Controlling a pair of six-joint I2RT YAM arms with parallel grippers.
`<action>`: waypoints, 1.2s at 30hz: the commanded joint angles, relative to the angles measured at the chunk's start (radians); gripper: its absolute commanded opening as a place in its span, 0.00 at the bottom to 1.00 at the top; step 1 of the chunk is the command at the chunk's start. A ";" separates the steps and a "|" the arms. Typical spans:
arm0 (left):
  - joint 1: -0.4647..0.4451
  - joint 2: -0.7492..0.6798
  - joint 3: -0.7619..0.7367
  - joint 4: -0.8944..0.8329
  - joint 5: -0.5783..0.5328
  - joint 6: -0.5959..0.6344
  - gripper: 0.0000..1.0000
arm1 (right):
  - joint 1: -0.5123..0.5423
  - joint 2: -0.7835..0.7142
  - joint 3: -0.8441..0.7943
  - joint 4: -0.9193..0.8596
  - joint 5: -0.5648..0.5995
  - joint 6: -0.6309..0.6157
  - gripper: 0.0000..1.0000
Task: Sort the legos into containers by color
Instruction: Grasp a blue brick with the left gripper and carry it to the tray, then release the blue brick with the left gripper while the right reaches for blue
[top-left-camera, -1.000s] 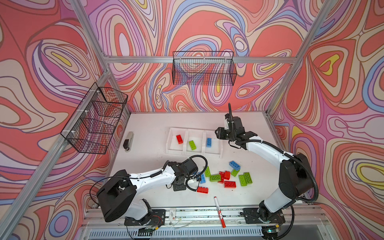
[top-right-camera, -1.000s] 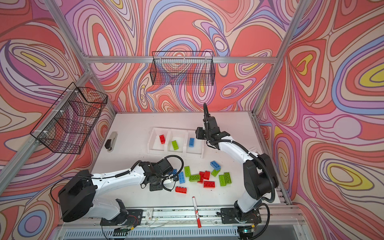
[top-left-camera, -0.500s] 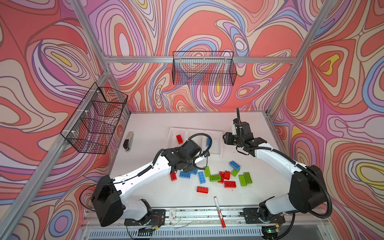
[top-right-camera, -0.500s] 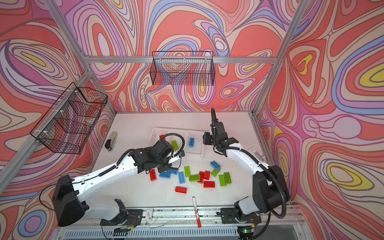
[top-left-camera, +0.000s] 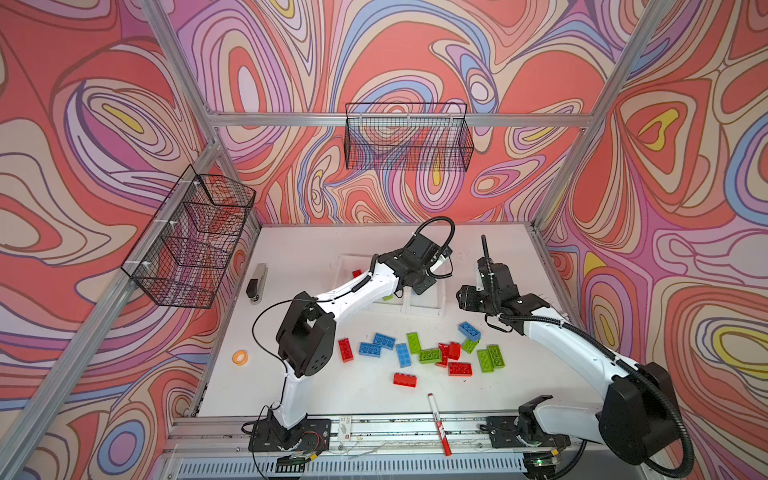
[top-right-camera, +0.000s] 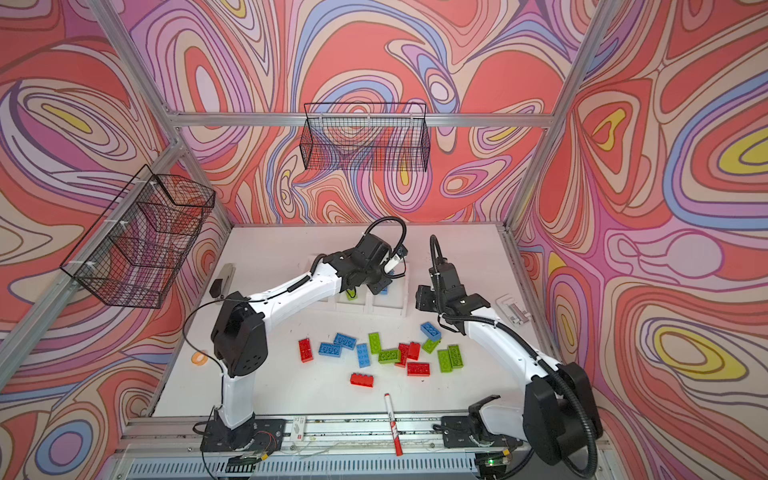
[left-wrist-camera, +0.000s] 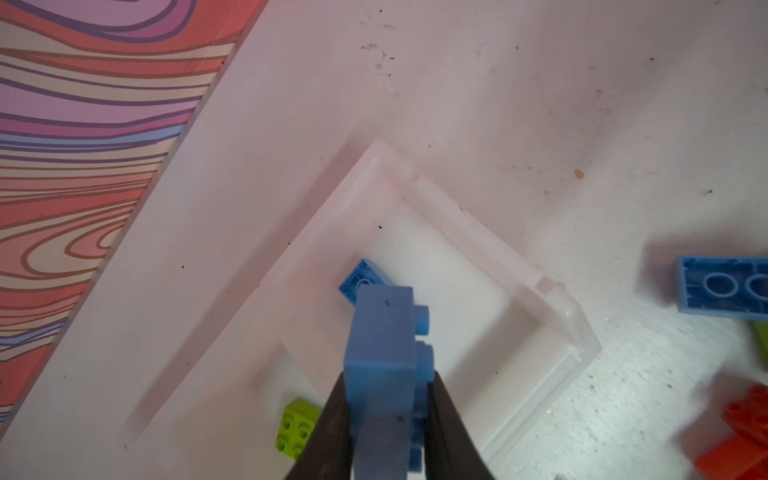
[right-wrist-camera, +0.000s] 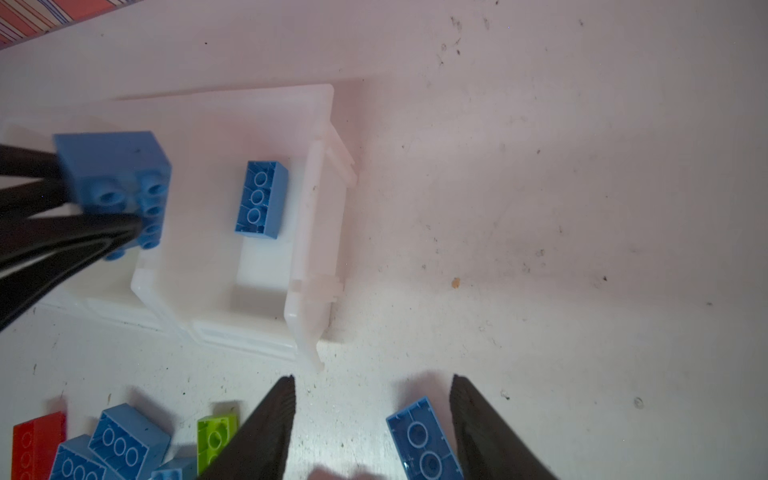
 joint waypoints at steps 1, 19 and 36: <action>0.006 0.056 0.061 -0.011 0.018 -0.061 0.22 | -0.009 -0.051 -0.008 -0.065 0.029 0.002 0.65; 0.060 -0.063 0.022 0.114 -0.009 -0.147 0.77 | -0.011 -0.004 -0.024 -0.228 -0.096 -0.071 0.69; 0.234 -0.489 -0.498 0.344 -0.002 -0.267 0.76 | 0.004 0.119 -0.067 -0.183 -0.072 0.015 0.63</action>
